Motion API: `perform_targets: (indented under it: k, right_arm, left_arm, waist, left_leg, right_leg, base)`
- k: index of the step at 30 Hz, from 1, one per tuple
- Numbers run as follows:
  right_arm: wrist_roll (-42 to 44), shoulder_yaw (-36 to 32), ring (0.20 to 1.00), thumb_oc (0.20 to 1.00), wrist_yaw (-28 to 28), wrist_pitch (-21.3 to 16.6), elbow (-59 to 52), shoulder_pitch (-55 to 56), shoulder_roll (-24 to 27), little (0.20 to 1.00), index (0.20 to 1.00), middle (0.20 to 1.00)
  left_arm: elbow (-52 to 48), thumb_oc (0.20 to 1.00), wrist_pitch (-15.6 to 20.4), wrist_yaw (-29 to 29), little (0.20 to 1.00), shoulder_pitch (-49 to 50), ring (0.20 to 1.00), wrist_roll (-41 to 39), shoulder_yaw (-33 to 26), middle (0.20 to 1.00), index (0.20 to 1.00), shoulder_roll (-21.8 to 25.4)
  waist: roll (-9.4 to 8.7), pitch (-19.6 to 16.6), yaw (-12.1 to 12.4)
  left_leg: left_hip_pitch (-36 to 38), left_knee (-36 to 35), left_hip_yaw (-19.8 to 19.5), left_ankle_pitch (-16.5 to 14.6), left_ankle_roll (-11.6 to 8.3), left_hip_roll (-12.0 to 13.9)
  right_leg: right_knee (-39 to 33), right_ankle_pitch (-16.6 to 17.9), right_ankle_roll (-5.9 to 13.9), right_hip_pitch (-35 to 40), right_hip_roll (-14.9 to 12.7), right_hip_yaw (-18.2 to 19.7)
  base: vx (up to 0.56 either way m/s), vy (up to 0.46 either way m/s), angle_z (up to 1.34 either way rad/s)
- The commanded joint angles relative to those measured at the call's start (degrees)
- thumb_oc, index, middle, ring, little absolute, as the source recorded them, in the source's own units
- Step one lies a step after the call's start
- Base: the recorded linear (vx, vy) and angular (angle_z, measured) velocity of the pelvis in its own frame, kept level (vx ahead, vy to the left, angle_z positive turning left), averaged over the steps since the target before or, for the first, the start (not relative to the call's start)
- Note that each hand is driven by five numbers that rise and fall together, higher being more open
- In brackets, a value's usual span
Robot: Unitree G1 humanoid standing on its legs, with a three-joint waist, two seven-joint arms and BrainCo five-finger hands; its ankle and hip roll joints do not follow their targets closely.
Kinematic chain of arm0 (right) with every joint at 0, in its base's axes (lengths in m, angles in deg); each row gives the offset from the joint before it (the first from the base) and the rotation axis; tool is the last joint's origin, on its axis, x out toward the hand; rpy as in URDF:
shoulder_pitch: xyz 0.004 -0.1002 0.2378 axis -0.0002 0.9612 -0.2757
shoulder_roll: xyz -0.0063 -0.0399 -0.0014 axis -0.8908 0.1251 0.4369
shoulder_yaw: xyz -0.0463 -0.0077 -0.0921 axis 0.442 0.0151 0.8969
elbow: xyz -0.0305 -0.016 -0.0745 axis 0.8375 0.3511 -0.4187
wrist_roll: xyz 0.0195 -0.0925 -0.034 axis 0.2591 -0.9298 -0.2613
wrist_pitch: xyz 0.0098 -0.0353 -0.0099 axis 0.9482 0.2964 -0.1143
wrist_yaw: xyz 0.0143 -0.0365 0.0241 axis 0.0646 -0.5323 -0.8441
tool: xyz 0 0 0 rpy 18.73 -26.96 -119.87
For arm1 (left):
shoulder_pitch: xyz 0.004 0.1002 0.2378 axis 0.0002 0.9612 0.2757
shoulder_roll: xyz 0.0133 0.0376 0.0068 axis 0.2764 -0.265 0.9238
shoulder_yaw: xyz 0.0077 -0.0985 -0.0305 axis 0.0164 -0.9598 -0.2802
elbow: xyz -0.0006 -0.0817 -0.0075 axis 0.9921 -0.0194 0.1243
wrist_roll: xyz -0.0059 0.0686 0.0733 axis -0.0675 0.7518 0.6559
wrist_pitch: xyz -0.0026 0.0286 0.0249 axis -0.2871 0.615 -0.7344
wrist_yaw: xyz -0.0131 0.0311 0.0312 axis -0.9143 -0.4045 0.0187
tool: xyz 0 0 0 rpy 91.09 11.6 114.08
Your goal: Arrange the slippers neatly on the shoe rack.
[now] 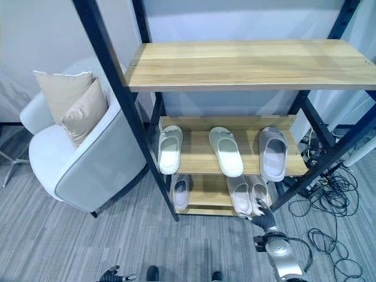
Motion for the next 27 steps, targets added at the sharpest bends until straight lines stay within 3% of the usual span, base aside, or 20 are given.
perform_targets:
  k: [1,5,11,14,19,24,27]
  right_arm:
    - [-2.7,-1.4,1.0,1.0,-0.1,-3.9,-2.0,-1.8,1.5,1.0,1.0,1.0]
    - [-8.5,-4.1,1.0,1.0,3.8,-5.7,-12.7,0.4,2.7,1.0,1.0,1.0]
    - [-14.4,-5.2,1.0,1.0,10.2,-5.5,-13.5,-6.8,5.1,1.0,1.0,1.0]
    - [-14.7,-5.6,1.0,1.0,14.7,-4.4,-9.1,-16.2,7.1,1.0,1.0,1.0]
    - [-11.8,-5.4,1.0,1.0,17.4,-3.8,-0.6,-24.6,9.6,1.0,1.0,1.0]
    - [-10.0,-5.1,1.0,1.0,20.6,-2.3,6.9,-30.5,11.2,1.0,1.0,1.0]
    - [-7.8,-8.3,1.0,1.0,24.9,-2.3,10.3,-31.7,10.9,1.0,1.0,1.0]
  left_arm:
    - [3.6,1.0,0.5,-1.1,1.0,-3.3,1.0,1.3,-0.3,1.0,1.0,1.8]
    - [2.7,1.0,1.0,-1.9,1.0,-3.2,1.0,2.5,0.0,1.0,1.0,0.8]
    - [2.4,1.0,1.2,-2.6,1.0,-3.3,1.0,4.9,2.0,1.0,1.0,0.6]
    - [1.7,1.0,1.6,-3.4,1.0,-3.8,1.0,5.0,3.3,1.0,1.0,1.0]
    - [0.7,1.0,2.1,-3.6,1.0,-4.0,1.0,4.1,4.8,1.0,1.0,1.5]
    - [-0.2,1.0,2.8,-4.4,1.0,-4.3,1.0,2.3,6.4,1.0,1.0,1.5]
    - [-0.9,1.0,3.0,-5.5,1.0,-5.3,1.0,1.8,7.4,1.0,1.0,1.3]
  waist:
    - [-0.83,0.2,0.9]
    - [-0.82,0.0,0.4]
    - [-0.87,0.1,1.8]
    - [-0.4,1.0,3.7]
    - [0.12,2.3,5.4]
    - [0.72,3.4,6.9]
    - [1.17,4.0,7.3]
  left_leg:
    - [3.6,0.8,-1.7,-6.0,3.63,-1.7]
    - [3.0,0.7,-0.8,-6.6,4.15,-2.9]
    - [1.2,0.7,-1.0,-6.6,4.38,-4.2]
    - [-1.7,0.7,-1.4,-5.6,4.02,-5.0]
    - [-4.2,0.7,-2.0,-4.6,3.52,-5.2]
    - [-6.5,0.7,-3.0,-3.7,3.13,-5.6]
    - [-7.9,0.7,-3.8,-3.2,2.93,-5.8]
  right_leg:
    - [7.1,-2.2,2.11,-2.3,-1.7,0.1]
    - [4.8,-1.0,2.85,-2.2,-2.5,0.5]
    - [1.8,0.0,3.27,-2.0,-3.0,-0.4]
    - [0.4,0.4,3.42,-3.4,-3.2,-1.3]
    - [0.4,0.5,3.44,-5.1,-3.3,-2.1]
    - [0.4,0.7,3.32,-6.4,-3.2,-3.2]
    - [0.4,0.6,3.24,-7.1,-3.2,-3.9]
  base:
    - [0.01,0.071,-0.04]
    - [0.01,0.111,-0.15]
    - [0.0,0.035,-0.04]
    - [-0.05,0.028,0.12]
    - [-0.03,0.002,0.14]
    - [-0.01,-0.006,0.08]
    - [0.0,-0.014,0.14]
